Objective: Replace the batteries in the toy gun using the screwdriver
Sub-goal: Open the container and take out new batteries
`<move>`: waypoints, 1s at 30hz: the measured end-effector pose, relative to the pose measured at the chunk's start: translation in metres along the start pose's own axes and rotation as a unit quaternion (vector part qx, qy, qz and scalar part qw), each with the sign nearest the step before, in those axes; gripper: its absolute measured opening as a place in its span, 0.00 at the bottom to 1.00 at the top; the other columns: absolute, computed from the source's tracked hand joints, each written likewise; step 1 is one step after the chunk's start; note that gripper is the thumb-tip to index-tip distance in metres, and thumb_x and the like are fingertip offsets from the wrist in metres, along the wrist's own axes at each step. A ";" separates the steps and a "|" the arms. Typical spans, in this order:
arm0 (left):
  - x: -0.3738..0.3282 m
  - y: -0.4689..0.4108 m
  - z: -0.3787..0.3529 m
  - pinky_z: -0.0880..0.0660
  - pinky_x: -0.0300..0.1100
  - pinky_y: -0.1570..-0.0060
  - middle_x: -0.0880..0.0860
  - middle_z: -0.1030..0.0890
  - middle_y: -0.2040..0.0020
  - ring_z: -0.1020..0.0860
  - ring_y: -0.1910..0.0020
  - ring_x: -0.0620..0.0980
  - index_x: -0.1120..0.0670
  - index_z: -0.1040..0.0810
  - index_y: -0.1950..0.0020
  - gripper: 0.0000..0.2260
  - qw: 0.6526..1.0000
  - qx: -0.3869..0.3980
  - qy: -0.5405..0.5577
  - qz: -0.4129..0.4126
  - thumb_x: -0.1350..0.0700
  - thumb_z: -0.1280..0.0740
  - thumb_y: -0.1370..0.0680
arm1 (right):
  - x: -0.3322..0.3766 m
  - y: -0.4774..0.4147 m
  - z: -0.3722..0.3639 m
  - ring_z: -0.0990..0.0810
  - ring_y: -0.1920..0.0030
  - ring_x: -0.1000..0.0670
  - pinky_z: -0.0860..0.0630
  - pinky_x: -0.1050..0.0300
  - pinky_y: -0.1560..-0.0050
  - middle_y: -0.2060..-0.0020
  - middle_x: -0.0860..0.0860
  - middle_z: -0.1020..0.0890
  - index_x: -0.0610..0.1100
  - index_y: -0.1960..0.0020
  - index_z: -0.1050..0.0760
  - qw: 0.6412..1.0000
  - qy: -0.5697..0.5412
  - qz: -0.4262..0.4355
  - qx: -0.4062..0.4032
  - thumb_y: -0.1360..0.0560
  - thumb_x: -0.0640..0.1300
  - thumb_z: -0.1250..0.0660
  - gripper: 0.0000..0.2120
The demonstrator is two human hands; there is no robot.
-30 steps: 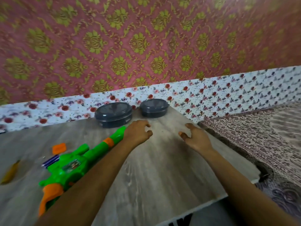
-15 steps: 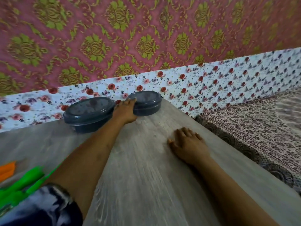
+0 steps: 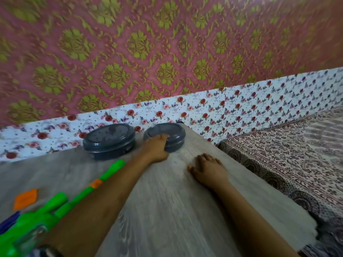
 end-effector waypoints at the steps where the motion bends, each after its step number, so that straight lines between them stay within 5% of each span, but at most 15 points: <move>1: -0.011 0.017 0.004 0.30 0.43 0.42 0.56 0.28 0.34 0.28 0.38 0.54 0.54 0.39 0.27 0.27 1.000 0.005 -0.004 -0.010 0.58 0.35 0.24 | 0.002 0.007 0.004 0.40 0.27 0.46 0.44 0.51 0.27 0.26 0.45 0.40 0.44 0.25 0.44 1.000 -0.015 -0.002 -0.004 0.23 0.61 0.44 0.33; 12: -0.092 0.192 0.027 0.40 0.47 0.29 0.51 0.36 0.26 0.37 0.28 0.51 0.50 0.40 0.25 0.29 0.985 0.060 -0.052 -0.154 0.52 0.36 0.25 | -0.011 0.163 0.023 0.41 0.27 0.46 0.41 0.55 0.29 0.25 0.45 0.44 0.39 0.24 0.56 0.994 -0.106 0.004 0.026 0.29 0.60 0.33 0.48; 16: -0.106 0.225 0.034 0.40 0.46 0.30 0.49 0.33 0.28 0.36 0.30 0.50 0.49 0.35 0.28 0.28 0.975 0.077 0.002 -0.207 0.50 0.33 0.27 | -0.004 0.209 0.018 0.33 0.31 0.45 0.34 0.50 0.32 0.30 0.44 0.34 0.40 0.26 0.48 0.987 -0.157 0.005 -0.040 0.39 0.60 0.25 0.53; 20: -0.097 0.231 0.033 0.49 0.42 0.29 0.48 0.45 0.23 0.46 0.24 0.47 0.45 0.43 0.24 0.36 0.975 0.082 -0.047 -0.199 0.51 0.29 0.28 | -0.001 0.219 0.016 0.34 0.31 0.43 0.35 0.47 0.31 0.30 0.42 0.34 0.38 0.28 0.45 0.986 -0.143 -0.029 -0.075 0.43 0.64 0.24 0.56; 22: -0.096 0.229 0.030 0.48 0.41 0.29 0.50 0.43 0.23 0.45 0.25 0.48 0.46 0.42 0.25 0.36 0.974 0.098 -0.053 -0.197 0.53 0.29 0.29 | 0.000 0.218 0.016 0.34 0.31 0.42 0.35 0.46 0.32 0.30 0.41 0.35 0.37 0.28 0.46 0.987 -0.136 -0.040 -0.082 0.44 0.65 0.25 0.57; 26: -0.109 0.224 0.029 0.33 0.45 0.40 0.54 0.28 0.36 0.30 0.37 0.53 0.54 0.33 0.34 0.27 0.972 0.080 -0.037 -0.216 0.56 0.28 0.31 | 0.004 0.205 0.021 0.33 0.31 0.42 0.35 0.45 0.32 0.29 0.41 0.36 0.37 0.26 0.53 0.985 -0.143 -0.054 -0.079 0.46 0.66 0.24 0.64; 30: -0.117 0.215 0.031 0.34 0.41 0.55 0.53 0.25 0.38 0.26 0.44 0.52 0.52 0.35 0.35 0.28 0.966 0.072 -0.118 -0.217 0.53 0.28 0.30 | 0.002 0.196 0.024 0.33 0.31 0.42 0.37 0.48 0.31 0.29 0.42 0.34 0.37 0.25 0.60 0.982 -0.158 -0.071 -0.070 0.43 0.65 0.25 0.65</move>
Point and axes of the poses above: each hand's wrist, its own y-axis away from the middle knuckle, its own z-axis out of the back of the hand, x = y × z, the point moved 3 cm from there along -y, towards the middle knuckle
